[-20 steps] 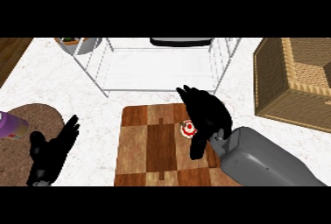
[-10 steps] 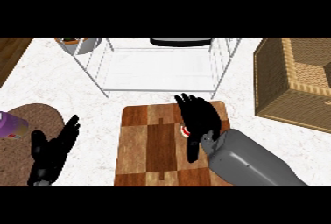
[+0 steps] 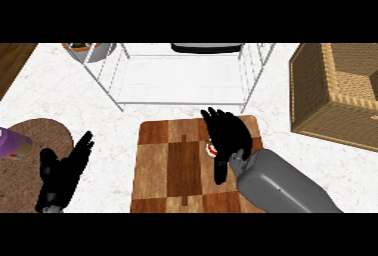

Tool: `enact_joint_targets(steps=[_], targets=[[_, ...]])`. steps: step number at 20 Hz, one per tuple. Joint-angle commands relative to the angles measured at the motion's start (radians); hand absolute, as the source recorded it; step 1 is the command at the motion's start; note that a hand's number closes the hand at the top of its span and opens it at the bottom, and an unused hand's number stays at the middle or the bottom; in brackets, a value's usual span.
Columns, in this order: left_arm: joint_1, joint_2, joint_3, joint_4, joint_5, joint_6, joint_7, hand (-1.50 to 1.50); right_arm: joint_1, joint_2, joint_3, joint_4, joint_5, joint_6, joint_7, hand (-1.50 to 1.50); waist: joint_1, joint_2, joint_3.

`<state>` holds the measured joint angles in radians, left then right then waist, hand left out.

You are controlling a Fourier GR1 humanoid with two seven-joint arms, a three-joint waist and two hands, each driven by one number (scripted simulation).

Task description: Pick the cupcake from the cutting board and place it in the basket

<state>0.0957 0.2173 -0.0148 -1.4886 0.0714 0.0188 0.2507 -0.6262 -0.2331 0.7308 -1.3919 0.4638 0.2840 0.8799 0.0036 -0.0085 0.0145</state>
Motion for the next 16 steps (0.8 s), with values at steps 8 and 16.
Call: enact_joint_targets(steps=[8, 16], targets=[[0.046, -0.014, -0.01, -0.004, -0.015, 0.009, 0.091, 0.0, 0.023, -0.017, 0.038, 0.05, 0.139, -0.011, -0.154, 1.5, 0.002, 0.008, -0.014], [0.097, -0.03, -0.014, 0.024, -0.027, -0.004, 0.03, 0.0, 0.043, 0.018, 0.009, 0.109, 0.221, -0.049, -0.101, 1.5, 0.0, 0.007, -0.014]])
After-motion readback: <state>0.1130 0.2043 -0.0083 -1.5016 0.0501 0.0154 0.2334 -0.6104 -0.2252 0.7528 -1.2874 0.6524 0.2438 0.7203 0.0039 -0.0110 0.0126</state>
